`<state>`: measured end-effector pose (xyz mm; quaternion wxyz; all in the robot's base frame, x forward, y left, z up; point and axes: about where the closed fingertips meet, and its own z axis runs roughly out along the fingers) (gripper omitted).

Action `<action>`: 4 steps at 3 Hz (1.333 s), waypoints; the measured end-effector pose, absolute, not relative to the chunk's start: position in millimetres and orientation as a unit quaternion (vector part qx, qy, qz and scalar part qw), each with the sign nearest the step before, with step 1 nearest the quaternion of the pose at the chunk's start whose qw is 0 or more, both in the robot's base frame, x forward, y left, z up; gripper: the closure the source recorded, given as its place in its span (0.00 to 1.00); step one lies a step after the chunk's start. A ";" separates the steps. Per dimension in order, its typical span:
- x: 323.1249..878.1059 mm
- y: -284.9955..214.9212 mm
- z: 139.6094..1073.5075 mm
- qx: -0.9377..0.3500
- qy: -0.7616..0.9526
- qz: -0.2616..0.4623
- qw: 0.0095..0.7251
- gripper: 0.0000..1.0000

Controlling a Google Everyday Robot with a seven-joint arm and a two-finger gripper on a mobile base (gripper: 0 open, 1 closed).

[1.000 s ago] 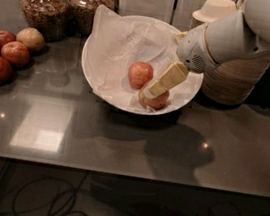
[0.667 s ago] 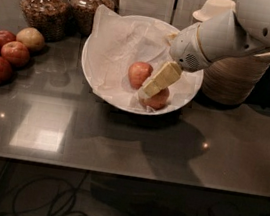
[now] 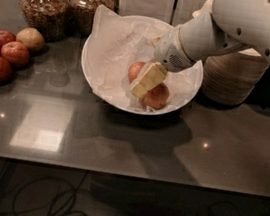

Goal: Pick apple from white bowl

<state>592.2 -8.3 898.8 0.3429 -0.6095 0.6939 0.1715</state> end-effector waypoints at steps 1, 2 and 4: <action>601.8 4.0 883.5 -0.615 0.699 0.159 0.329 0.00; 613.7 7.4 873.0 -0.615 0.705 0.145 0.321 0.02; 643.8 -7.1 865.9 -0.600 0.724 0.120 0.318 0.04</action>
Offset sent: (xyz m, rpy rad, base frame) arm 0.0365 0.0157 -0.0362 -0.1088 -0.0006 -0.0418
